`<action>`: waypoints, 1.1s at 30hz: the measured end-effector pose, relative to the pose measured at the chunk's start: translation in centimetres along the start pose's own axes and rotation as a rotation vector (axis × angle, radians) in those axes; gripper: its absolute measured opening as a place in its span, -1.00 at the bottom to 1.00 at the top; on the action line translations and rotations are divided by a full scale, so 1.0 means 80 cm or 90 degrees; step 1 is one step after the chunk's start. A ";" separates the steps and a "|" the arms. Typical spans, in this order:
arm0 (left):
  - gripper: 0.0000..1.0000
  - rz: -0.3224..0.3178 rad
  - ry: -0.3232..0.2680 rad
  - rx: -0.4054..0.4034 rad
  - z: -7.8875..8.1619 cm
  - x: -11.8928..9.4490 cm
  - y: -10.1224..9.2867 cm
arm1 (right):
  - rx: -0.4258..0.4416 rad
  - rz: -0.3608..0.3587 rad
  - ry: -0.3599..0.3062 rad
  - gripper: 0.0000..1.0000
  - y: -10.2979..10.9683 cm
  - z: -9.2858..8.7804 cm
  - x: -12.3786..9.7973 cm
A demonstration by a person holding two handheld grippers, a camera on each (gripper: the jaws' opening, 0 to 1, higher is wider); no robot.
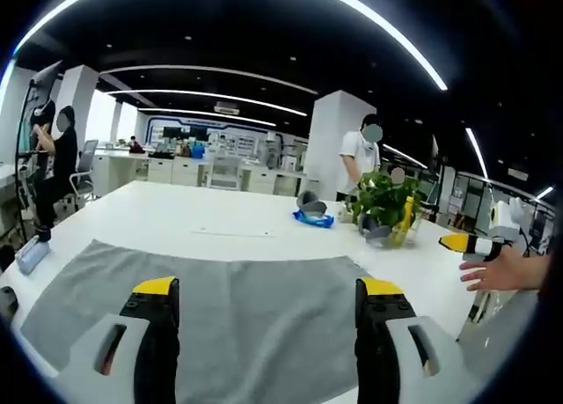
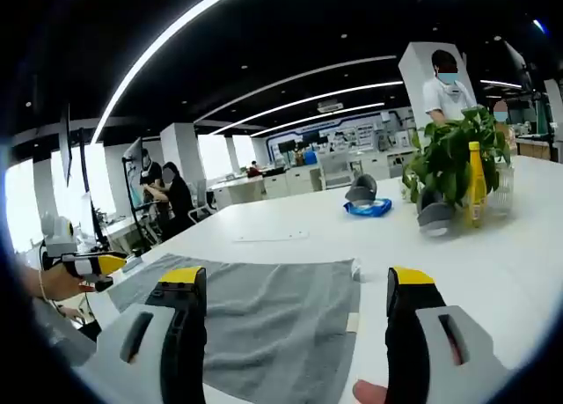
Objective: Fold the towel on the table until its edges align and the towel forms a compact rectangular stack.
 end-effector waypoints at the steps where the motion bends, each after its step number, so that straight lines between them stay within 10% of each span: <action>1: 0.69 -0.001 0.000 0.001 0.000 0.000 -0.001 | 0.000 0.000 0.000 0.69 0.000 0.000 0.000; 33: 0.66 0.005 -0.007 0.004 0.004 -0.001 0.004 | -0.008 0.001 0.003 0.68 0.004 -0.001 0.000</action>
Point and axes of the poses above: the point that each gripper's makers call its tool centre point, and the gripper's own axes: x roughly forward along the fingers, y roughly to its left, z roughly out of its top, the point moved 1 cm from there along -x, roughly backward along the fingers, and after that the axes turned 5 degrees about x, right-handed, at the moved point
